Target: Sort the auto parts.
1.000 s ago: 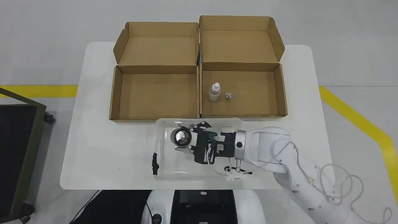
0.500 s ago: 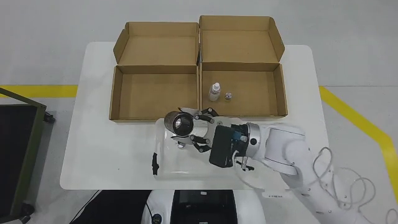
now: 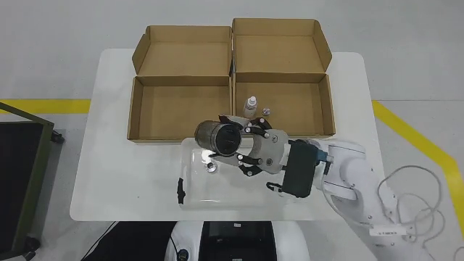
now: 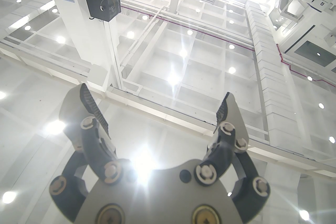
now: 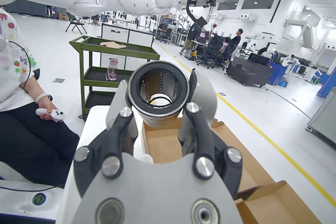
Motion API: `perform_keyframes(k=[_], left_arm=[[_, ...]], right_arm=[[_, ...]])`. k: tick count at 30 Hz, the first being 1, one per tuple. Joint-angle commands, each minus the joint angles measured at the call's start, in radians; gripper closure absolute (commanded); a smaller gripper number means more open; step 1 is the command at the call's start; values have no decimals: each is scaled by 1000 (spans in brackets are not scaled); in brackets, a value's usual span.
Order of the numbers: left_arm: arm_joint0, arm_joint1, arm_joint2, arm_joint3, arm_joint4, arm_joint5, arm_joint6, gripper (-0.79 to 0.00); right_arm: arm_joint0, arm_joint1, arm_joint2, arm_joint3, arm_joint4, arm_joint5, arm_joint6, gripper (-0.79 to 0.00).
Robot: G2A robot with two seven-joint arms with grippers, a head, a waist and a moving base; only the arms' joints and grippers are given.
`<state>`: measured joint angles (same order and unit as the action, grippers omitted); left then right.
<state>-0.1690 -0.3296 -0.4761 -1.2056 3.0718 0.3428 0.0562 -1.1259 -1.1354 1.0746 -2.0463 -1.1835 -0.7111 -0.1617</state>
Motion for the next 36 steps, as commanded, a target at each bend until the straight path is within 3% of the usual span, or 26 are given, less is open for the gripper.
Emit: perform_keyframes(k=[1,16,23,31,36], left_arm=[[0,0,0,0,0,0,0,-785],[0,0,0,0,0,0,0,-785],[0,0,0,0,0,0,0,-785],[0,0,0,0,0,0,0,-785],[0,0,0,0,0,0,0,-785]], right_arm=[[3,-1,6,3,7,6,-7,0],[27,-13,-9,71,36,26,1,0],[263,-57,-115,300,133,38,62,0],[237,-58,-112,198,212,60,234,0],[234,-56,-109,194,217,52,243,0]])
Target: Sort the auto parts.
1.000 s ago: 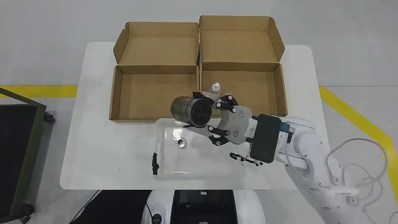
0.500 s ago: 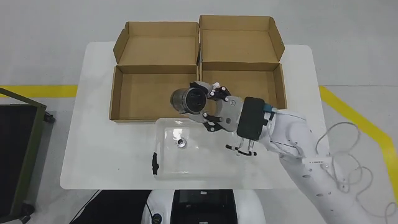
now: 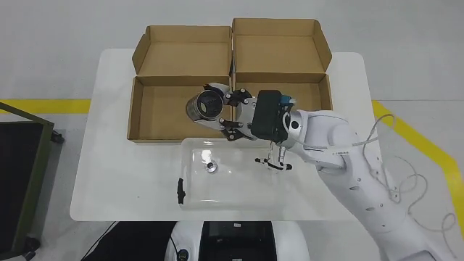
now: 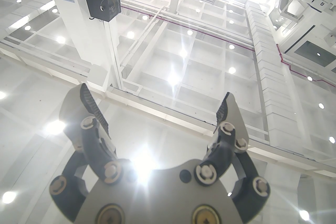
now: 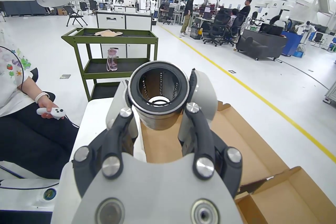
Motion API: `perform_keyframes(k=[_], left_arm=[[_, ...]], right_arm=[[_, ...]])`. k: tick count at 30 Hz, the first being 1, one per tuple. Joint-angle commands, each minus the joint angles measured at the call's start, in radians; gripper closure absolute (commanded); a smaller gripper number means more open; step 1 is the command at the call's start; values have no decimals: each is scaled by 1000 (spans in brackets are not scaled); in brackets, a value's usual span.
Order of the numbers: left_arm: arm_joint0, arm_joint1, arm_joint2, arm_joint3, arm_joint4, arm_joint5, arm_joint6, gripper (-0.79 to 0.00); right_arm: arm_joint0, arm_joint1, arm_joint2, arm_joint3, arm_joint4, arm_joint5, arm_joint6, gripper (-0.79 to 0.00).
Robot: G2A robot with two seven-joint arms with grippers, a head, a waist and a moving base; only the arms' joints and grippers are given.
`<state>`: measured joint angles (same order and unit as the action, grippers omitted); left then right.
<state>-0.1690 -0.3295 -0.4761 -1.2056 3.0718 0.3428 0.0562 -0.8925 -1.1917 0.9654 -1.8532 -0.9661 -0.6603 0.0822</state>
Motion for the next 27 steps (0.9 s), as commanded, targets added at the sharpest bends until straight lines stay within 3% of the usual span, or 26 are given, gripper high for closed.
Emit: perform_keyframes(k=[1,20,25,26,27], left_arm=[[0,0,0,0,0,0,0,-785],[0,0,0,0,0,0,0,-785],[0,0,0,0,0,0,0,-785],[0,0,0,0,0,0,0,-785],[0,0,0,0,0,0,0,-785]], right_arm=[[0,0,0,1,-1,1,-1,0],[-2,0,0,-1,-1,4,-1,0],[-27,5,30,-31,29,16,56,0],[-51,5,8,12,23,16,75,0],[-80,-13,-99,152,-63,33,7,0]])
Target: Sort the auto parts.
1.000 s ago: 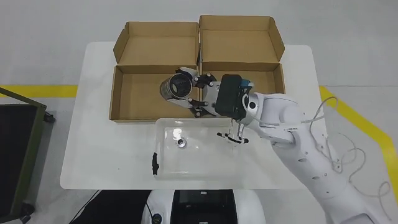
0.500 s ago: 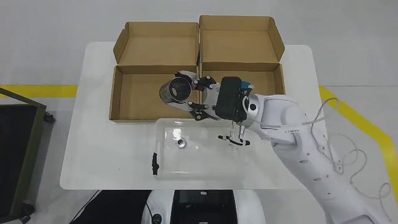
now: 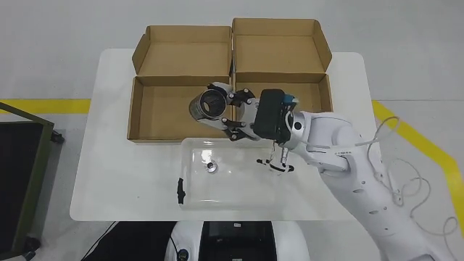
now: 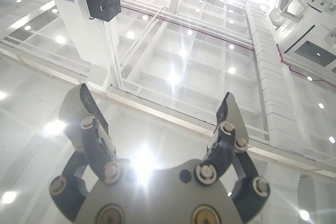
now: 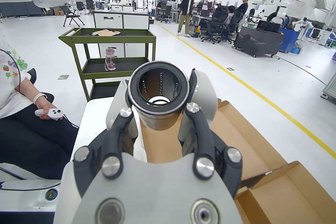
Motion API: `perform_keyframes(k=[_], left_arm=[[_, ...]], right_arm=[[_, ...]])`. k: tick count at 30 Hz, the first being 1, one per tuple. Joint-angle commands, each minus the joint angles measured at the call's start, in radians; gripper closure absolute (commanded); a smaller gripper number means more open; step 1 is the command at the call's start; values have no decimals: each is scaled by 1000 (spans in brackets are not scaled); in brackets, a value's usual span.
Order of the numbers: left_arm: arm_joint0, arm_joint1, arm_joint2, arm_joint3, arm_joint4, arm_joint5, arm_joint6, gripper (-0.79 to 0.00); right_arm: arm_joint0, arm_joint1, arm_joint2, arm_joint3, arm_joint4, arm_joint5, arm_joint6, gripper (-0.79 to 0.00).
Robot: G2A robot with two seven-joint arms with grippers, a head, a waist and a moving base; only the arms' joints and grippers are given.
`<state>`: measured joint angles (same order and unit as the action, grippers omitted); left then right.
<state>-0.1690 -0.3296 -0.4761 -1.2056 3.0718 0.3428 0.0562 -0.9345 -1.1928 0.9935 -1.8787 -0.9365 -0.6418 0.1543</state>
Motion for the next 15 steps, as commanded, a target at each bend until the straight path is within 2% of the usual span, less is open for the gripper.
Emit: perform_keyframes(k=[1,3,7,9,15], left_arm=[[0,0,0,0,0,0,0,-785],[0,0,0,0,0,0,0,-785],[0,0,0,0,0,0,0,-785],[0,0,0,0,0,0,0,-785],[0,0,0,0,0,0,0,-785]], right_arm=[[-8,-37,-205,279,-182,61,-190,0],[76,-92,-321,469,-267,136,-380,0],[174,-158,-403,681,-263,164,-507,0],[178,-187,-445,693,-263,211,-520,0],[178,-187,-445,693,-263,211,-520,0]])
